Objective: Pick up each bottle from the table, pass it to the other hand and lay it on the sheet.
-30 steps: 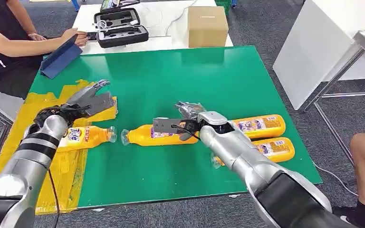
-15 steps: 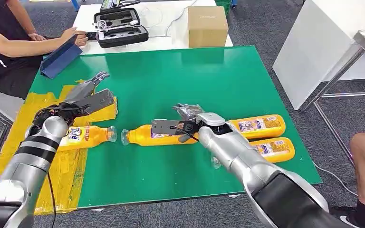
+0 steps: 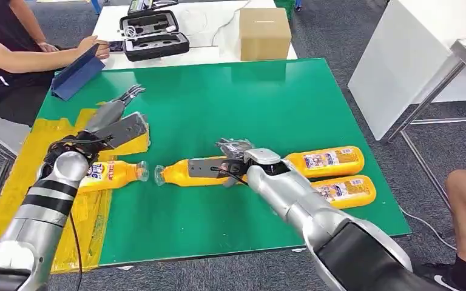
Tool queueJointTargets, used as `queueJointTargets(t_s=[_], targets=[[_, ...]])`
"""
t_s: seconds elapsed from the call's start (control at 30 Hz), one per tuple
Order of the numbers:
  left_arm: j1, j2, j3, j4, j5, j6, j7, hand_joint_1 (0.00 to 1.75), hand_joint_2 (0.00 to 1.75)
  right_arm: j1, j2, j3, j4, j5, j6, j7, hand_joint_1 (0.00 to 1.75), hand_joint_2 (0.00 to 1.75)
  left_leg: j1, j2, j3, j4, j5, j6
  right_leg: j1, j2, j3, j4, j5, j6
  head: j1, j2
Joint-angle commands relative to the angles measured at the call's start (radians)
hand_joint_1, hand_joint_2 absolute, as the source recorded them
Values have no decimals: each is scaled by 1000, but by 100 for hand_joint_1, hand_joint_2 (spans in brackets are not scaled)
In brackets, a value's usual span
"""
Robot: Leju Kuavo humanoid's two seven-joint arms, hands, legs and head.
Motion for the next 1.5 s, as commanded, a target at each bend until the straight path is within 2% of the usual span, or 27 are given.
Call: queueJointTargets(t_s=[0.03,0.67,0.83,0.87,0.9,0.93,0.97,1.43,1.47,1.5], targets=[[16,-10,-11,-48,13,-12,-1,0,0,-28,12,17,110,6,19,-4,0,175,1,-1,2,0,-1,-1,1,-2,3,0,-1,-1,0,0],[45,-20,-25,-98,36,-5,-10,0,0,-9,10,36,155,36,33,-2,0,175,1,-1,4,0,-2,-1,1,-3,5,-1,-2,-2,0,0],[44,-30,-39,-93,47,-10,-21,0,0,1,0,53,174,51,76,-12,2,175,1,-2,3,0,-1,-1,1,-3,4,-1,-1,-1,0,0],[43,-30,-40,-92,52,-12,-26,0,0,4,-2,57,177,55,79,-12,19,175,1,-2,4,0,-1,-1,1,-3,5,-1,-2,-1,0,0],[42,-30,-42,-92,55,-13,-28,0,0,8,-3,56,178,54,82,-13,63,175,1,-2,2,0,-1,-1,1,-3,3,-1,-1,-1,0,0],[43,-30,-43,-94,58,-13,-32,0,0,12,-6,55,181,53,83,-13,124,175,1,-2,4,0,-2,-1,2,-3,5,-1,-2,-2,0,0],[45,-29,-43,-100,64,-14,-37,0,0,15,-8,56,182,56,83,-11,148,175,1,-2,3,0,-1,-1,1,-3,4,-1,-1,-1,0,0],[45,-29,-43,-100,64,-14,-37,0,0,16,-10,56,182,56,82,-11,148,175,1,1,6,0,-1,-1,2,-3,6,-1,-1,-1,0,0],[48,-28,-42,-107,70,-15,-39,0,0,16,-9,56,182,57,85,-8,157,175,1,0,5,0,-1,-1,1,-3,5,-1,-1,-1,0,0],[50,-27,-42,-112,74,-15,-41,0,0,19,-11,56,182,58,87,-5,175,175,1,0,7,0,-2,-1,2,-3,7,-1,-2,-2,0,0]])
